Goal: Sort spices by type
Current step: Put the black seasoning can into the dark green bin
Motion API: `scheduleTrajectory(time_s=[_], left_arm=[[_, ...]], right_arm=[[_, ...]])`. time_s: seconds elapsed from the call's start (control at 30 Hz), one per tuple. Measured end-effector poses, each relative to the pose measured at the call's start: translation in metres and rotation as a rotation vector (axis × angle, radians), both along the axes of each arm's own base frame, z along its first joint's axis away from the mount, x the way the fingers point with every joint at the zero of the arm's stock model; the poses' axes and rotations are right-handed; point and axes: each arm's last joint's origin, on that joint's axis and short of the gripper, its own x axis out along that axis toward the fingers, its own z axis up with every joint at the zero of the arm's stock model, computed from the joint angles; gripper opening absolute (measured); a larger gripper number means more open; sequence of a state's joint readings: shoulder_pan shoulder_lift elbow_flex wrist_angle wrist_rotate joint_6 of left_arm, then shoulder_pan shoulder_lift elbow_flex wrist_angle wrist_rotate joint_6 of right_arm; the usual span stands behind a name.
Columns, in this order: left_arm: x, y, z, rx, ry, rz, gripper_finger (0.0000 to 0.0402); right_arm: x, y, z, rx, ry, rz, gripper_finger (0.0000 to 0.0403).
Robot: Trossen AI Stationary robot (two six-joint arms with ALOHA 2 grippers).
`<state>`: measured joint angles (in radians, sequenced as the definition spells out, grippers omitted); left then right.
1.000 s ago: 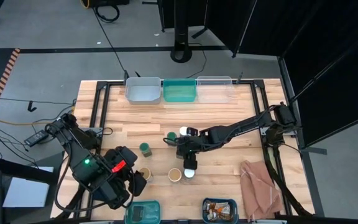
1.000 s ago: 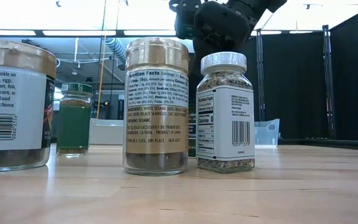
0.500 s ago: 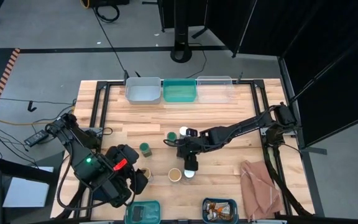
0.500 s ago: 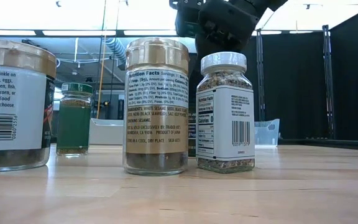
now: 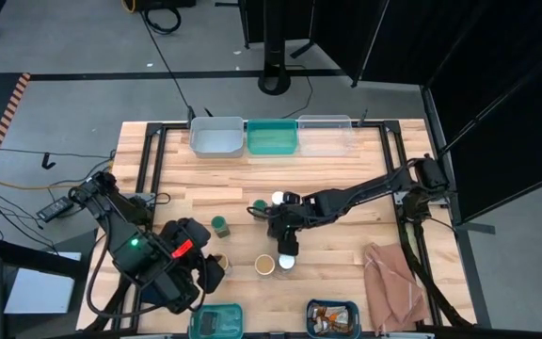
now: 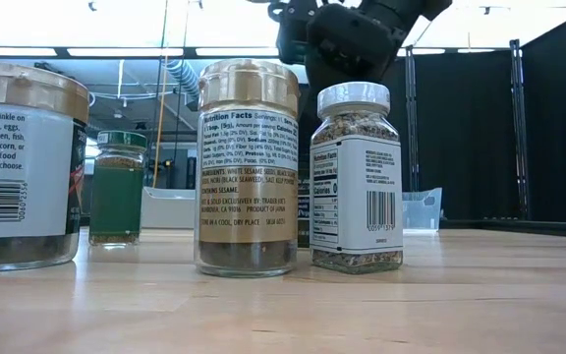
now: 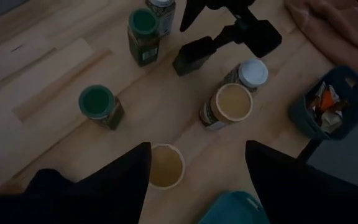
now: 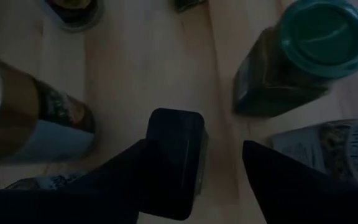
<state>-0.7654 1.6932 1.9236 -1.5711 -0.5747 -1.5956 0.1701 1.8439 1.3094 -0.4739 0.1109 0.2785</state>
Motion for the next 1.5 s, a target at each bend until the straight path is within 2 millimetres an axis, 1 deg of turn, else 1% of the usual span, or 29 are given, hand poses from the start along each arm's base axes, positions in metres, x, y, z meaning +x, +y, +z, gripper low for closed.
scheduleTrajectory(time_s=[0.2, 0.33, 0.43, 0.5, 0.57, 0.87, 1.1, 1.33, 1.5], left_arm=[[0.0, 0.0, 0.0, 0.008, 0.004, -0.013, 0.0266], [0.0, 0.0, 0.0, 0.008, 0.004, -0.013, 0.0266], [0.0, 0.0, 0.0, 0.009, 0.005, -0.014, 0.0266], [0.0, 0.0, 0.0, 0.01, 0.004, -0.015, 0.0266], [0.0, 0.0, 0.0, 0.012, 0.004, -0.015, 0.0266], [0.0, 0.0, 0.0, 0.014, 0.002, -0.015, 0.0266], [0.0, 0.0, 0.0, 0.015, 0.003, -0.015, 0.0266], [0.0, 0.0, 0.0, 0.016, 0.004, -0.018, 0.0266], [0.0, 0.0, 0.0, 0.016, 0.004, -0.018, 0.0266]], right_arm=[[-0.003, -0.007, 0.007, 0.008, -0.003, 0.015, 0.0256], [-0.008, -0.009, 0.028, 0.017, -0.068, 0.014, 0.0256], [-0.012, -0.013, 0.039, 0.023, -0.101, -0.001, 0.026], [-0.013, -0.013, 0.044, 0.024, -0.127, -0.004, 0.0262], [-0.013, -0.009, 0.045, 0.026, -0.135, 0.007, 0.0263], [-0.011, 0.009, 0.033, -0.036, -0.106, 0.019, 0.0263], [-0.008, 0.011, 0.019, -0.057, -0.063, 0.015, 0.0261], [-0.005, 0.012, 0.014, -0.057, -0.059, 0.013, 0.0261], [-0.003, 0.015, 0.0, -0.044, -0.01, 0.026, 0.0259]])
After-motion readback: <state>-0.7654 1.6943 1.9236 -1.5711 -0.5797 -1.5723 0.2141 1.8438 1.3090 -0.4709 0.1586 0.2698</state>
